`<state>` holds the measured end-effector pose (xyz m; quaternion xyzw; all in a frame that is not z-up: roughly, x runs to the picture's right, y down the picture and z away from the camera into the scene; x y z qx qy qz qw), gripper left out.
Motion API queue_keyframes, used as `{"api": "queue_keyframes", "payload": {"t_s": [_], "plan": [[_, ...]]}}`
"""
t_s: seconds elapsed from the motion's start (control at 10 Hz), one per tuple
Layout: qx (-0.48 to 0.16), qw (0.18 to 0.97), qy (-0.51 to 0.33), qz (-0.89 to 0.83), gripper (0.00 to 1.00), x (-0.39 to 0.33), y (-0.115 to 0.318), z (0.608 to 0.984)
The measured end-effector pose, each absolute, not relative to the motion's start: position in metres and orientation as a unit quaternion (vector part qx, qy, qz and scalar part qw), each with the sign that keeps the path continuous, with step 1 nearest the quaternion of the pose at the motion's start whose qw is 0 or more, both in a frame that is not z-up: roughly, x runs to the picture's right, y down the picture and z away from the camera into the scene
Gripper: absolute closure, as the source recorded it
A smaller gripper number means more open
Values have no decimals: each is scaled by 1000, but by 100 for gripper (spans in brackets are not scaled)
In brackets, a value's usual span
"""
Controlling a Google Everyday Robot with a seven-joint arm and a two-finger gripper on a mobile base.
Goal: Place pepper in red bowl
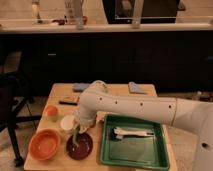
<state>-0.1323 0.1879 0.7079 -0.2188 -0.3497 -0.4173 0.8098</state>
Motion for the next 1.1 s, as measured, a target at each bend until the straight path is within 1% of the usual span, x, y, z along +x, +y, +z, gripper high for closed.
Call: {"api": "queue_keyframes", "payload": {"t_s": [0.1, 0.2, 0.6, 0.8, 1.1], "plan": [[-218, 810, -350, -417, 100, -132, 188, 708], [-202, 813, -346, -423, 100, -134, 186, 705], [-152, 805, -335, -466, 100, -157, 163, 674], [-144, 785, -341, -497, 100, -186, 162, 668], [-152, 746, -358, -541, 100, -233, 171, 667]]}}
